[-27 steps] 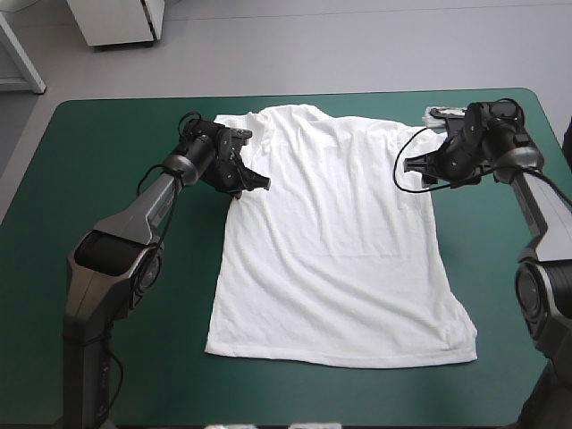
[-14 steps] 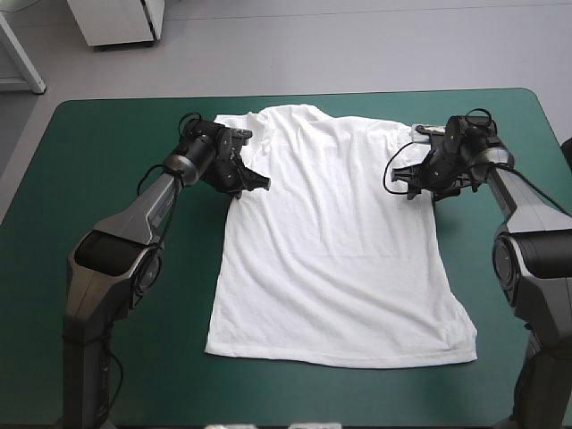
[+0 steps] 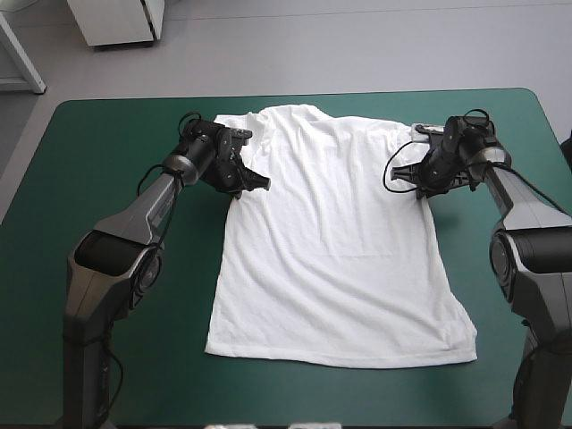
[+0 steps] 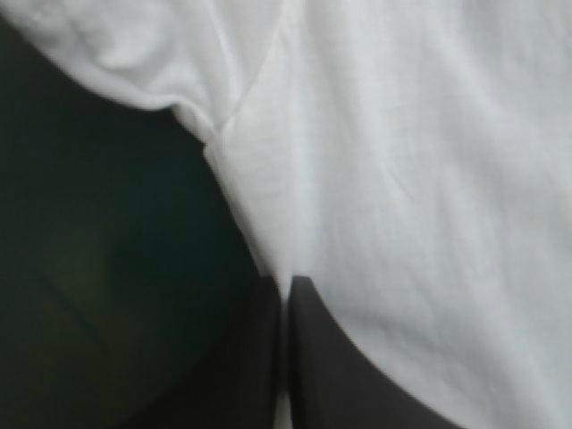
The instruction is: Fold the cloth
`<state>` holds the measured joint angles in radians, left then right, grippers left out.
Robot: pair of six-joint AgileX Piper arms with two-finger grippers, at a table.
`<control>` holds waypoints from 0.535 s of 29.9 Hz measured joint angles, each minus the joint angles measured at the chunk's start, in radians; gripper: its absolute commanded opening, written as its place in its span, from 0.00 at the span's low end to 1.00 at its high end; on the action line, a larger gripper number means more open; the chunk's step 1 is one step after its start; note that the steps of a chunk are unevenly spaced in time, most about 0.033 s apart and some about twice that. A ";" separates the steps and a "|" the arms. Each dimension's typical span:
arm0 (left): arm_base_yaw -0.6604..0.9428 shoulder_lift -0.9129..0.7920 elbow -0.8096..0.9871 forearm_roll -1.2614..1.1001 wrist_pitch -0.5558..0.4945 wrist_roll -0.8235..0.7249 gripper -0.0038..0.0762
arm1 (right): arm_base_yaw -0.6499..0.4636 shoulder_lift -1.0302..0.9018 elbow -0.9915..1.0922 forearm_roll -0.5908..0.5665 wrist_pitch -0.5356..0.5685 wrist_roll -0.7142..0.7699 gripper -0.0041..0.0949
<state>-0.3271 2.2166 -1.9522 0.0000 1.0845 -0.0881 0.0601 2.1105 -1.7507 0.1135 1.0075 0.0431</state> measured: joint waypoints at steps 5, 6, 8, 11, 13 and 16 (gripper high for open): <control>0.000 0.008 -0.033 0.000 0.041 0.015 0.04 | 0.000 -0.001 -0.010 0.002 0.011 -0.006 0.02; 0.000 0.008 -0.050 0.000 0.059 0.022 0.04 | 0.000 -0.002 -0.016 0.005 0.018 -0.006 0.02; 0.000 0.001 -0.081 0.000 0.078 0.028 0.04 | 0.000 -0.008 -0.031 0.012 0.044 -0.006 0.02; 0.000 -0.028 -0.136 0.010 0.099 0.031 0.04 | 0.000 -0.050 -0.081 0.014 0.069 -0.006 0.02; 0.000 -0.058 -0.167 0.021 0.115 0.034 0.04 | 0.000 -0.090 -0.119 0.019 0.086 -0.006 0.02; 0.000 -0.124 -0.204 0.033 0.128 0.037 0.04 | 0.000 -0.162 -0.167 0.020 0.103 -0.006 0.02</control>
<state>-0.3271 2.0923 -2.1563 0.0326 1.2121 -0.0511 0.0601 1.9488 -1.9174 0.1330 1.1109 0.0370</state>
